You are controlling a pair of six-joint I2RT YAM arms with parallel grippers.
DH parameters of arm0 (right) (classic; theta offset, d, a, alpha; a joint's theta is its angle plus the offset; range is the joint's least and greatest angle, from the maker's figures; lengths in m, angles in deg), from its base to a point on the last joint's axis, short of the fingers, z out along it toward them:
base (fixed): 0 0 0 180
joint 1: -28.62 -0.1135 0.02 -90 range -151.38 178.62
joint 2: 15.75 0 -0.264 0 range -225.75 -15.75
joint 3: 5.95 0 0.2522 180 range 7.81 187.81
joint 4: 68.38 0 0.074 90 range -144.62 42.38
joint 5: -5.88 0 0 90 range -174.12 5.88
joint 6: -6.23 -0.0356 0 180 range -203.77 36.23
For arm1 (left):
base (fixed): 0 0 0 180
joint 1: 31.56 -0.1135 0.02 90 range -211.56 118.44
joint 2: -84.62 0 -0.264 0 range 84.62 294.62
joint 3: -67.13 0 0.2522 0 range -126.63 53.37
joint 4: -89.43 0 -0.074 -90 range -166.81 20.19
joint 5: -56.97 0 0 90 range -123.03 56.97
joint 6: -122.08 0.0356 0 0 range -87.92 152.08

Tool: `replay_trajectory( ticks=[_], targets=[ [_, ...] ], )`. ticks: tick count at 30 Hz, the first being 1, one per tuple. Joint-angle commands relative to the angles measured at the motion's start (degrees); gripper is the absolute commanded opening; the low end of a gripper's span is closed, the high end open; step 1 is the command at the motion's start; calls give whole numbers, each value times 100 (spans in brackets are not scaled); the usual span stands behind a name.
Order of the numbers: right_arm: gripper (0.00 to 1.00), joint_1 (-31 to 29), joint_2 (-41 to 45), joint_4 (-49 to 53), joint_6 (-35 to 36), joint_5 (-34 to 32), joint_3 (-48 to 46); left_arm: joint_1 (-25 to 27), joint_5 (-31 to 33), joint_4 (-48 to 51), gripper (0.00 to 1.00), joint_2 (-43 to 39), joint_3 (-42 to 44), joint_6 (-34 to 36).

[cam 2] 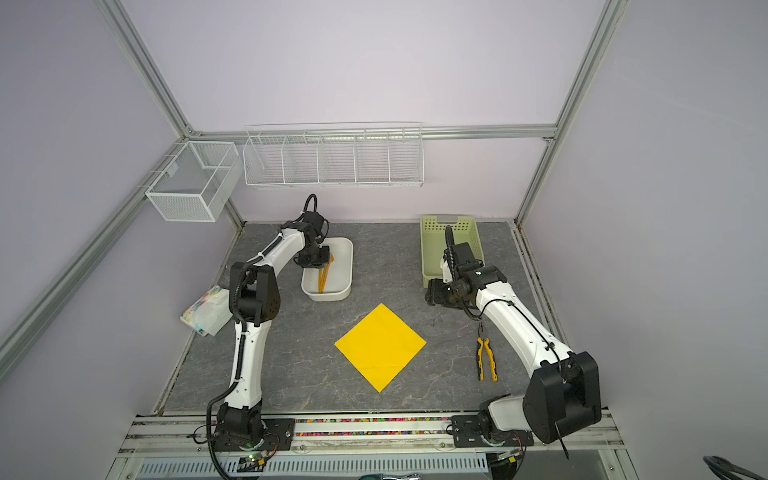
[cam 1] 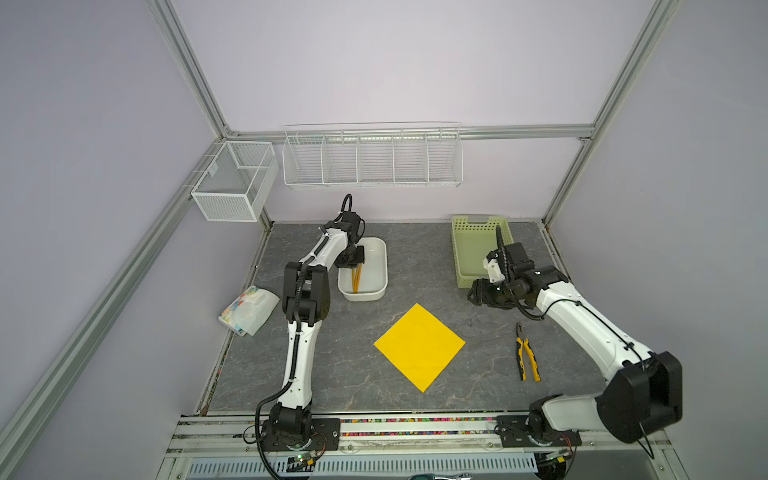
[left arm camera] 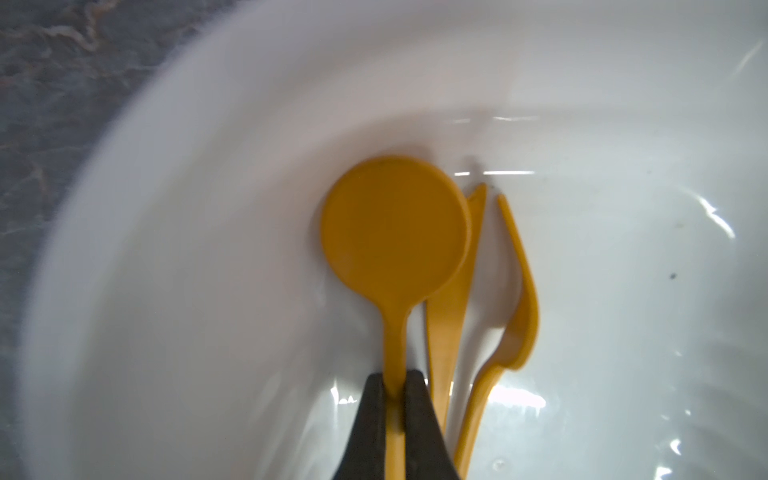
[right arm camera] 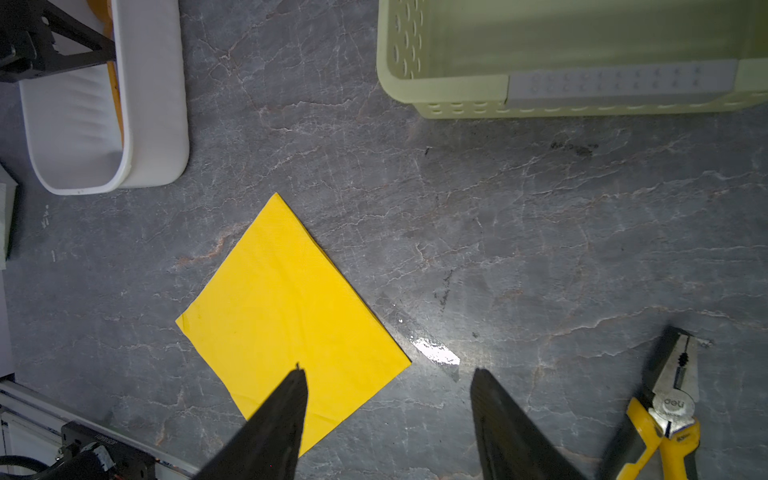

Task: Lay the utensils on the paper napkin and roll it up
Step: 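Close the left gripper on the yellow spoon handle in the tub, then lift the yellow spoon with the left gripper and carry it over the napkin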

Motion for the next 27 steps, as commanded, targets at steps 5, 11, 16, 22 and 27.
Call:
replay_trajectory(
  ticks=[5,11,16,22,27],
  targets=[
    [66,-49,18,-108,-55,77,-90,16,-37,317,4,-694,-38,-82],
    [66,-50,80,-74,-23,42,-90,123,-58,323,4,-1166,247,-117],
    [66,-41,155,-3,92,-96,-96,238,-150,266,2,-1690,667,-238],
    [66,8,156,-12,297,-240,-142,520,-296,-47,2,-2538,1627,-494],
    [66,38,189,-17,495,-355,-203,772,-306,-338,2,-3213,2509,-819]
  ],
)
